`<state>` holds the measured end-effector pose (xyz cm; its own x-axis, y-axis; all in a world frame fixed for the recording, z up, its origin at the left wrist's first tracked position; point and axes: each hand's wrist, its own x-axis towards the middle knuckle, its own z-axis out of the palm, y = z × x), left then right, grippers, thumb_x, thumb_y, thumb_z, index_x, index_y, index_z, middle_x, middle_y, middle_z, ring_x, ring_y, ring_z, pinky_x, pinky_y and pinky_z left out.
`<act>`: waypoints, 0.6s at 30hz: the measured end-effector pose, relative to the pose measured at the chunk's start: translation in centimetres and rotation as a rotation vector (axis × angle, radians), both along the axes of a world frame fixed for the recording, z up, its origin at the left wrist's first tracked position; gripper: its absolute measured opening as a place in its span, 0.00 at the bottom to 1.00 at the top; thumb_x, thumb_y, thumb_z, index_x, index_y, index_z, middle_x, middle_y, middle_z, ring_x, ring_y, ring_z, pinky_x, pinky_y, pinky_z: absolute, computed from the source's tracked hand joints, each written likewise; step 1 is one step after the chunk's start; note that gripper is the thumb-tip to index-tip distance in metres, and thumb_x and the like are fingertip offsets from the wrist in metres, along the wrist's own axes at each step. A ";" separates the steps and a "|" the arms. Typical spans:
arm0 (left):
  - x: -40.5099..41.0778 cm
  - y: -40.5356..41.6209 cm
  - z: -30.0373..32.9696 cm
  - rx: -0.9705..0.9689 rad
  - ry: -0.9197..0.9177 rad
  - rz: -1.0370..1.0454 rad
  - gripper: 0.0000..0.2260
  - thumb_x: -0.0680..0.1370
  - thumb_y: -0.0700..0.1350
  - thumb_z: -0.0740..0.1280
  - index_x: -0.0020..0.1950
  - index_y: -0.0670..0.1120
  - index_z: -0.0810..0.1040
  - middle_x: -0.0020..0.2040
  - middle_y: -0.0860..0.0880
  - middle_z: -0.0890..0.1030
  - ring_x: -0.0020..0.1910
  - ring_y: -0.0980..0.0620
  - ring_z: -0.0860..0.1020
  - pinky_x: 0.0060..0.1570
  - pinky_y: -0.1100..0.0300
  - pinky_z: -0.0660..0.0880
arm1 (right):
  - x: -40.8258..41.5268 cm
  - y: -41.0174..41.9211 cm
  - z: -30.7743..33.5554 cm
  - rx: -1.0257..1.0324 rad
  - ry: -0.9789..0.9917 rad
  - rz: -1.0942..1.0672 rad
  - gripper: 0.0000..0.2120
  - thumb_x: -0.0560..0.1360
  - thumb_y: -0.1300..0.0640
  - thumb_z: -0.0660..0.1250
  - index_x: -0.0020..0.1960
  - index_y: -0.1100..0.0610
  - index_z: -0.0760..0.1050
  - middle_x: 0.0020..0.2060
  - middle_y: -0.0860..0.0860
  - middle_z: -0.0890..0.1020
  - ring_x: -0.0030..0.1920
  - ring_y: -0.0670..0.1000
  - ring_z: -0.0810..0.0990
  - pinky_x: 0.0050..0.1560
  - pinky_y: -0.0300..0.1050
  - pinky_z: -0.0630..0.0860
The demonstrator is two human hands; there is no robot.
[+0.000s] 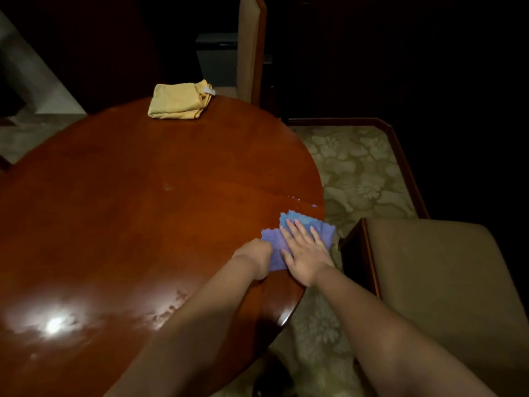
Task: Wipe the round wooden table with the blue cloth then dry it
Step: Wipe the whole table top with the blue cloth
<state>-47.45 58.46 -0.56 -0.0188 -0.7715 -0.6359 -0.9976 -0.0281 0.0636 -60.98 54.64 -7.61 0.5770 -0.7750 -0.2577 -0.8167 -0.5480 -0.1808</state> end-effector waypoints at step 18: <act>0.5 -16.4 2.3 0.216 0.286 0.400 0.06 0.79 0.37 0.61 0.45 0.39 0.77 0.58 0.37 0.80 0.53 0.44 0.81 0.53 0.56 0.77 | 2.6 -20.2 0.3 -0.033 -0.013 0.519 0.40 0.68 0.40 0.29 0.78 0.48 0.45 0.78 0.47 0.44 0.77 0.47 0.39 0.68 0.42 0.27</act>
